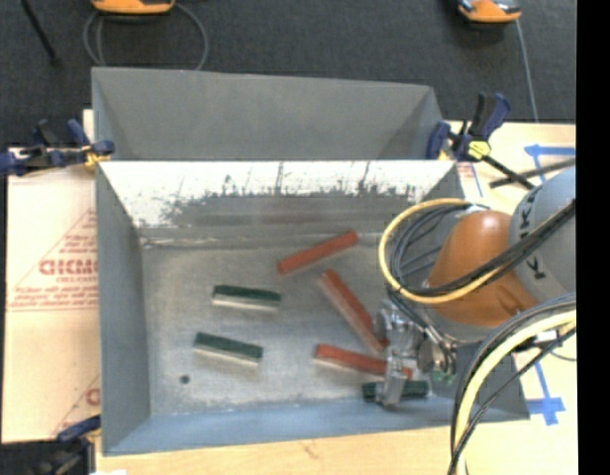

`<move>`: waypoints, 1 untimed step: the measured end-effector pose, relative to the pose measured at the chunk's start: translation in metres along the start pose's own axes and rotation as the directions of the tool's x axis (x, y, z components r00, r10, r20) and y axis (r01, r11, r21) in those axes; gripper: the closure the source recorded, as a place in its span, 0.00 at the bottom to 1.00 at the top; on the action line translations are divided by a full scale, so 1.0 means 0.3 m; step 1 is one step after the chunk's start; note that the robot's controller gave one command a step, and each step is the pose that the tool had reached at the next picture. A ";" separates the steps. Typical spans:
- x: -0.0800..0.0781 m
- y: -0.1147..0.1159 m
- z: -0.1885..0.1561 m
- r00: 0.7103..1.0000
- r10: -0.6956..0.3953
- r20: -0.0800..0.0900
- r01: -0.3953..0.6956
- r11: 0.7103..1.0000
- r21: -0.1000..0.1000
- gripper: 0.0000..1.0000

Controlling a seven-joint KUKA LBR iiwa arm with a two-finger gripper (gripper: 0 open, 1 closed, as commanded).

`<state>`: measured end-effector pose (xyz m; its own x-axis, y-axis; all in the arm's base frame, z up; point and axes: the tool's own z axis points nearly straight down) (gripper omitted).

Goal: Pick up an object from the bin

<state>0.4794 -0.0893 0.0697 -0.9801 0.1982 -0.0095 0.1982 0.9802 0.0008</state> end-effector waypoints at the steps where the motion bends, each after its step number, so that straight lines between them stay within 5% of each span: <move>1: 0.044 0.135 -0.107 1.000 -0.031 -0.004 0.031 1.000 -0.002 0.00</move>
Offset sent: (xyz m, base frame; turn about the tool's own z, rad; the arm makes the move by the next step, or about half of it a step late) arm -0.0065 0.0396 0.0303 -0.0238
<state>0.4742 -0.0470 0.1017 -0.9858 0.1678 -0.0053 0.1678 0.9858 0.0030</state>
